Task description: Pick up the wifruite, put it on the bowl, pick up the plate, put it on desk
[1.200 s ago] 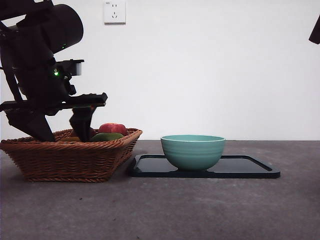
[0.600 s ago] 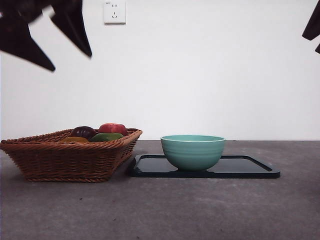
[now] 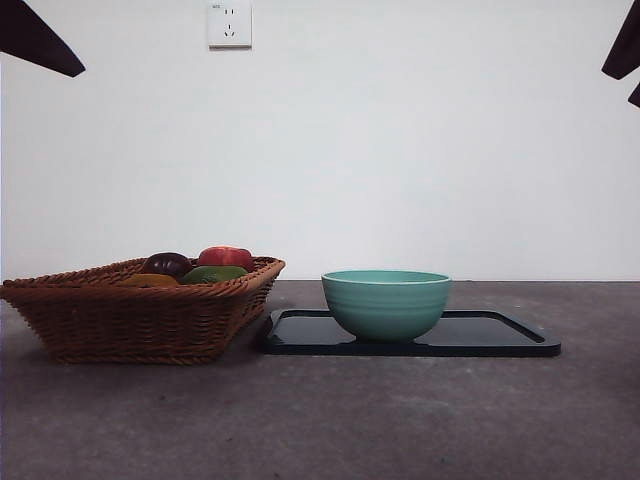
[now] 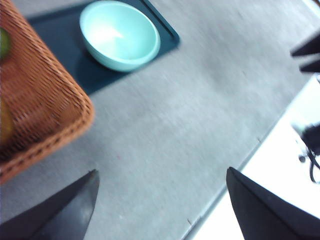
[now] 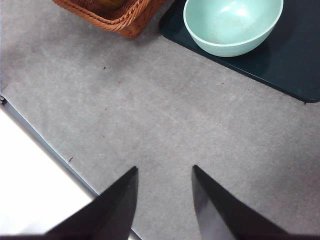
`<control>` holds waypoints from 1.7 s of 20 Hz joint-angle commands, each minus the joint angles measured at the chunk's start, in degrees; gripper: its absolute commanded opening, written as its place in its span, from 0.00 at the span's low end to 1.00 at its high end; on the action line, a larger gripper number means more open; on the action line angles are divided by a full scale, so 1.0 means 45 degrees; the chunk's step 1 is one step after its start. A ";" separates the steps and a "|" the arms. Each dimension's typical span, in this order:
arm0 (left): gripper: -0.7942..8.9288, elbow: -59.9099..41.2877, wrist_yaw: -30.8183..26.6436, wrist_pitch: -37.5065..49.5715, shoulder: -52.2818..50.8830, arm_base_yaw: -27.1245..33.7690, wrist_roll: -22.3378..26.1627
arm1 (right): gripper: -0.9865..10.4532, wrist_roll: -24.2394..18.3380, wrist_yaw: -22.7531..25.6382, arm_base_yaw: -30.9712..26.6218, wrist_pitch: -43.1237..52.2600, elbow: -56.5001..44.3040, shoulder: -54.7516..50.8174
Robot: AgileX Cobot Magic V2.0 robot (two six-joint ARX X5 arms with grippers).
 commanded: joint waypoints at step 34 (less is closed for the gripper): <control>0.50 0.0194 0.0083 0.0044 0.0063 -0.0068 0.0539 | 0.34 0.1423 0.1433 -0.1700 0.2837 0.6178 0.9879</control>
